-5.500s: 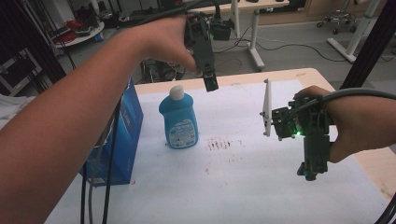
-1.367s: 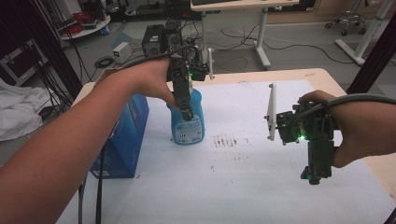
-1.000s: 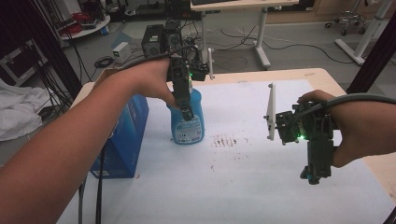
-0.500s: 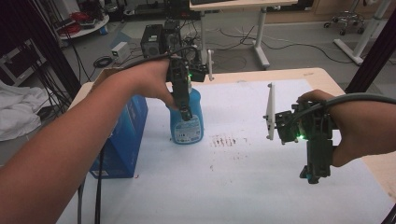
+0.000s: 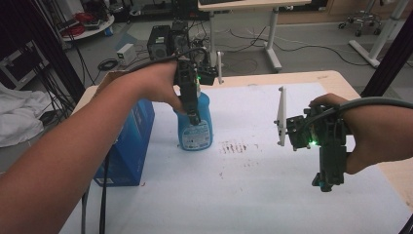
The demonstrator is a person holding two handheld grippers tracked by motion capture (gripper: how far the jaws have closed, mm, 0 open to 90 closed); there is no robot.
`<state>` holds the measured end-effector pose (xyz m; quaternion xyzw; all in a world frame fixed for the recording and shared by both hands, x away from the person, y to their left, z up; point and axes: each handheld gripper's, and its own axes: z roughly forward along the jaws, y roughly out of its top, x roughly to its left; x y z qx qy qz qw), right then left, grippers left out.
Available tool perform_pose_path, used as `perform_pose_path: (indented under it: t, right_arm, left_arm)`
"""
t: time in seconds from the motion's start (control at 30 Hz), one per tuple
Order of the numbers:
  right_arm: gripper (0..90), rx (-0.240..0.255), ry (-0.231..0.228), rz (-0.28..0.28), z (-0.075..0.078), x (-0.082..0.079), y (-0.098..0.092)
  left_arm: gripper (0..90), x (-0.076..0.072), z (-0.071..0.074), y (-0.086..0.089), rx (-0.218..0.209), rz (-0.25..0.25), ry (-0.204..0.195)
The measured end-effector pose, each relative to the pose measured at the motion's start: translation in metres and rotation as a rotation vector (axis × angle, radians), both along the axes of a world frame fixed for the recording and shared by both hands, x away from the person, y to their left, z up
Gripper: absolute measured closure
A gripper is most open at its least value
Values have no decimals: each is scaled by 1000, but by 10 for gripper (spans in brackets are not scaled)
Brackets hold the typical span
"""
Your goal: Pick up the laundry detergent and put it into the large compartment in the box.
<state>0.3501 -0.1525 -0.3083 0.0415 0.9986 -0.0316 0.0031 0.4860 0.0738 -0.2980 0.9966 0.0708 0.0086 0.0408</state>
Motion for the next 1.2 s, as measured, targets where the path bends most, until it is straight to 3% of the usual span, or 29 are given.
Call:
perform_pose_path:
  t: [0.83,1.0,1.2]
  right_arm:
    - [16,-9,2,-5,-1,1,0]
    - [16,-4,2,-5,-1,1,-1]
    - [16,3,1,-11,-2,1,-1]
  left_arm:
    - [358,0,-1,-2,9,-2,3]
    - [380,3,-1,-1,8,8,19]
    - [386,1,0,-1,14,17,4]
